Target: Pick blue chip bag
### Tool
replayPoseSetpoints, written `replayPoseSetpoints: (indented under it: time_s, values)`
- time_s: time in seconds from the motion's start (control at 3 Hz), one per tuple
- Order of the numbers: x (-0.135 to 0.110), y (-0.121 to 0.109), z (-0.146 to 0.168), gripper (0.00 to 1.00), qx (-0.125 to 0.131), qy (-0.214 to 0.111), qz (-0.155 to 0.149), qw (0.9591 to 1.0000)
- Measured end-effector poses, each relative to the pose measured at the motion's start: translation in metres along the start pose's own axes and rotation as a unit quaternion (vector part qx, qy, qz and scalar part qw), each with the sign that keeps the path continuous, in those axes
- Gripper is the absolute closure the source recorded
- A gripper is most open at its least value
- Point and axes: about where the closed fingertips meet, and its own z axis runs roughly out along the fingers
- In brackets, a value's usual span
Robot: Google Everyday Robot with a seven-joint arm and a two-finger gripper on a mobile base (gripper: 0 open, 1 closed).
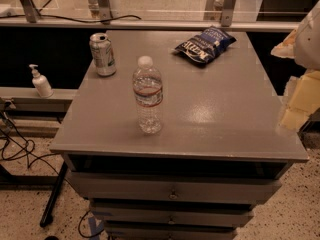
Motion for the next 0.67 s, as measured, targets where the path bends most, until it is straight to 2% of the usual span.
replayPoseSetpoints:
  time_s: [0.33,0.67]
  values:
    - [0.0,0.0,0.0,0.0,0.0,0.0,0.0,1.0]
    - [0.0026,-0.0073,0.0017,0.0,0.015,-0.005,0.007,0.9999]
